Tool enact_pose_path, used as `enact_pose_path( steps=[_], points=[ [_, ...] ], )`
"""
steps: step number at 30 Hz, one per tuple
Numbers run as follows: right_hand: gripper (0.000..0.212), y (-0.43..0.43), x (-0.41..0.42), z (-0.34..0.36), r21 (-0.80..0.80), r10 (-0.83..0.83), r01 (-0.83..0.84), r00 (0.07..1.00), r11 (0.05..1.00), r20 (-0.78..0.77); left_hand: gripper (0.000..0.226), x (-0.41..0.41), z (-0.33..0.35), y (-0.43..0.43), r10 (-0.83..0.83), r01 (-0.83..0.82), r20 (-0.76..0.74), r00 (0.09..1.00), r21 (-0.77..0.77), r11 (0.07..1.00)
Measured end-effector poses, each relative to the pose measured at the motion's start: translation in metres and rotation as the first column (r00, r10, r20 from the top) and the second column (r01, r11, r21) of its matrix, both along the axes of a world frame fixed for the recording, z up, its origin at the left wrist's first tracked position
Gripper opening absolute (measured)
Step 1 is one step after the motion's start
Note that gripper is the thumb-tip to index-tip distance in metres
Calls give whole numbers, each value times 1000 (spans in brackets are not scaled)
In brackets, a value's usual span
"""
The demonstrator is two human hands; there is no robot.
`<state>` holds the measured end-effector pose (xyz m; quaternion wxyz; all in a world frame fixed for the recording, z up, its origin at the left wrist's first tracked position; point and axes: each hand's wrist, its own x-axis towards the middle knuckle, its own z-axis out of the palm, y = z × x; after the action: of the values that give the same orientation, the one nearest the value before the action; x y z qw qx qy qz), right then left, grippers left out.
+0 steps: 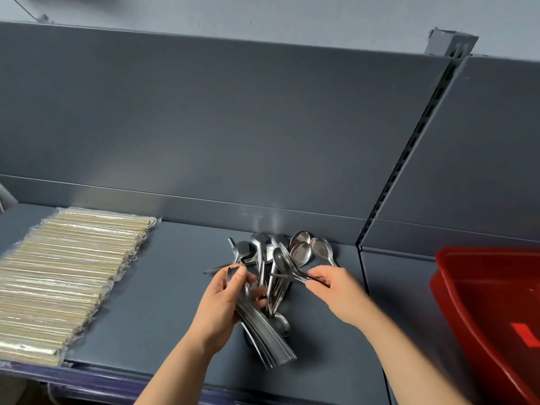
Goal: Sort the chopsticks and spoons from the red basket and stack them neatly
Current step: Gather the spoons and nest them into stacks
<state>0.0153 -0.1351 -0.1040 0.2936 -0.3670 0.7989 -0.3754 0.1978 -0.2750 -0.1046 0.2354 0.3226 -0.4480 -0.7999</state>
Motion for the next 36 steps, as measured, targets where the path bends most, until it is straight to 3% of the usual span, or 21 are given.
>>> enact_pose_path(
  steps=[3,5,11,16,20,22,24,28,32,34,36],
  points=[
    [25,-3,25,5,-79,105,-86,953,993,285,36,-5,1,2,-20,20,-10,1000,19,1000],
    [22,-5,39,3,-75,137,-118,926,990,352,38,-7,2,3,-37,38,-22,999,21,999],
    [23,-8,57,-4,-67,97,-77,917,995,388,43,-6,0,-1,-32,32,-31,999,10,999],
    [35,-11,65,-3,44,112,-119,984,992,141,40,1,-1,-4,-66,65,-33,997,-28,997],
    [33,-10,66,3,59,101,-121,958,991,268,26,4,-1,-7,-24,23,-32,999,-25,999],
    [20,-9,55,0,1,-17,17,988,1000,151,24,6,-1,-9,-13,12,-42,999,-11,1000],
    [23,-9,39,-5,-27,-149,147,984,989,-97,31,8,0,-11,-33,32,-40,999,-15,999],
    [22,-14,23,-14,184,1,83,910,979,-414,35,10,3,-14,-75,74,-42,996,-37,997],
    [14,-15,21,-14,223,65,55,866,973,-495,28,12,5,-14,-80,80,-63,995,-13,997],
    [12,-12,22,-9,145,8,81,848,986,-531,25,12,5,-14,-84,84,-58,995,1,996],
    [10,-5,23,-2,-27,-154,161,863,987,-482,23,11,5,-15,-103,103,-44,994,12,995]
  ],
)
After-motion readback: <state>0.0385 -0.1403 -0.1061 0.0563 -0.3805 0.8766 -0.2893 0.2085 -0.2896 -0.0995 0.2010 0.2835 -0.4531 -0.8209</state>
